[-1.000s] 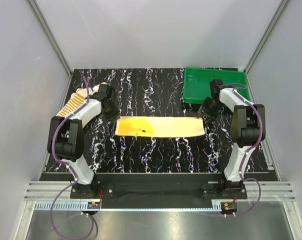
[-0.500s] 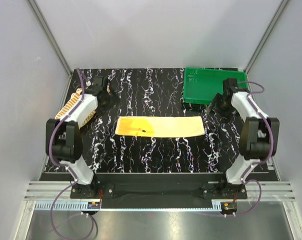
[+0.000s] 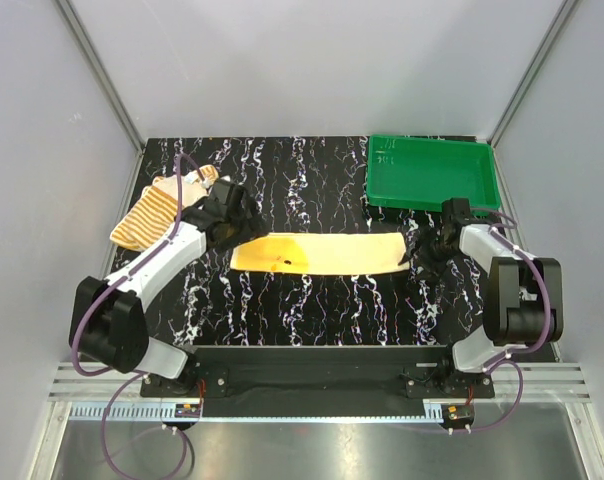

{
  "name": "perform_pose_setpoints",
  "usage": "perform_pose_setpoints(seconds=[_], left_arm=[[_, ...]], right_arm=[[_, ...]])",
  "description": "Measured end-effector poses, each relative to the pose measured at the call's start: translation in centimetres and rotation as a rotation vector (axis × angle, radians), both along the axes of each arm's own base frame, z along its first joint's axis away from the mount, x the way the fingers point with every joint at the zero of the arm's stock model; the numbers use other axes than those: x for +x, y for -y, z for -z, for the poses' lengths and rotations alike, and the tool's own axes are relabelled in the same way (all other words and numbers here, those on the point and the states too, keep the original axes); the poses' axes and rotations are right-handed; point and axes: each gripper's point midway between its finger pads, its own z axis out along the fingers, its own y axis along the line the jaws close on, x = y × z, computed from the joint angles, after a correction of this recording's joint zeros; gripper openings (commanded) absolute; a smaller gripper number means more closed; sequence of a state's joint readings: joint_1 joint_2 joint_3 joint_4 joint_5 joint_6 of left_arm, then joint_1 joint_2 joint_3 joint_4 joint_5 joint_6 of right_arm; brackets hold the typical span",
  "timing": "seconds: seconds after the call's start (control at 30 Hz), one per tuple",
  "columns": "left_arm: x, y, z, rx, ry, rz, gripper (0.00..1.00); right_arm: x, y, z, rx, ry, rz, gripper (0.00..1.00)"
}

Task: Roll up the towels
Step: Fold the towel

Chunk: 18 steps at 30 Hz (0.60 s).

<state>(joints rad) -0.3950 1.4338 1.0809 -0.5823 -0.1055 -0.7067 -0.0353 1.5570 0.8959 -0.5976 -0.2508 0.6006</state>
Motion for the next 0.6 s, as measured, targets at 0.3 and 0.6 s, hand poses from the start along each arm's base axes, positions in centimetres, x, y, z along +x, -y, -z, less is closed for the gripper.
perform_pose_setpoints(seconds=[0.3,0.6], left_arm=[[-1.2,-0.4,1.4,0.017,-0.037,0.001,0.89],[-1.1,-0.4,1.0,0.015,-0.020,0.008,0.89]], right_arm=[[0.7,-0.7,0.8,0.042,0.016,0.008,0.59],[1.3,-0.9,2.1,0.057,0.003,0.015,0.42]])
